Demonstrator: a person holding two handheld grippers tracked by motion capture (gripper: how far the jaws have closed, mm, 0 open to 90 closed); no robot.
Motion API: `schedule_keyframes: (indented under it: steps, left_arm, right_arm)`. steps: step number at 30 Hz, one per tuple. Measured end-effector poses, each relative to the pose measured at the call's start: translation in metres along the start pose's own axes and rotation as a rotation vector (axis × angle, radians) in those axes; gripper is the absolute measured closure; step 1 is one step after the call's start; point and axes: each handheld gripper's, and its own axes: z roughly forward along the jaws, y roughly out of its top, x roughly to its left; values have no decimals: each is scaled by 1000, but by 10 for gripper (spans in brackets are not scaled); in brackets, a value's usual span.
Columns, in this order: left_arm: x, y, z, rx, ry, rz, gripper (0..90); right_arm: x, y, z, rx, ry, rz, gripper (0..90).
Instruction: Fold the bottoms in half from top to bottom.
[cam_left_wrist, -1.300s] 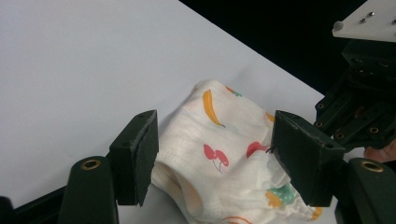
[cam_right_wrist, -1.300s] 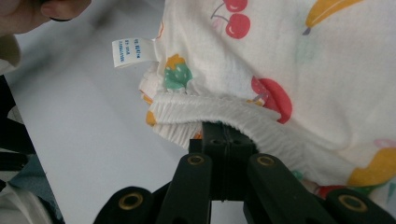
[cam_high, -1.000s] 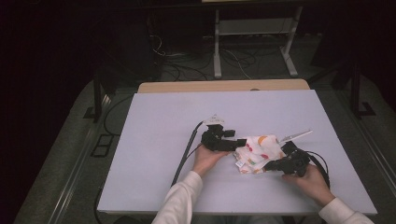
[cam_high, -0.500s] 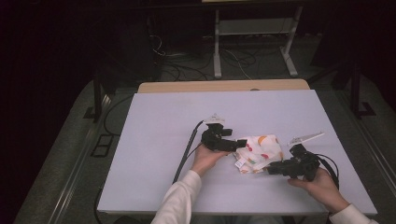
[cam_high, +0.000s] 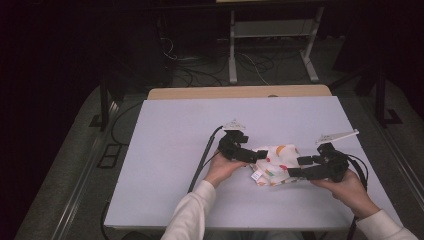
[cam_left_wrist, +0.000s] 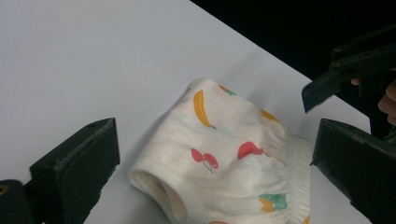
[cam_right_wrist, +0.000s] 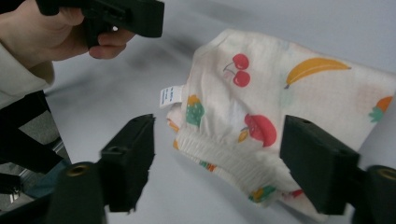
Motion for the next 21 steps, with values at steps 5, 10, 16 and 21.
schedule_keyframes:
  steps: [5,10,16,21]
  left_arm:
    - [1,4,-1,0,-5,-3,0]
    - [3,8,-2,3,2,-3,0]
    - [8,9,-4,-2,13,-12,0]
    - [13,10,-6,-3,29,-17,0]
  right_arm:
    - [-5,7,1,-7,12,-16,133]
    - [-10,15,2,-15,15,-25,44]
    - [-19,24,3,-21,19,-35,0]
    - [-25,32,2,-31,11,-44,0]
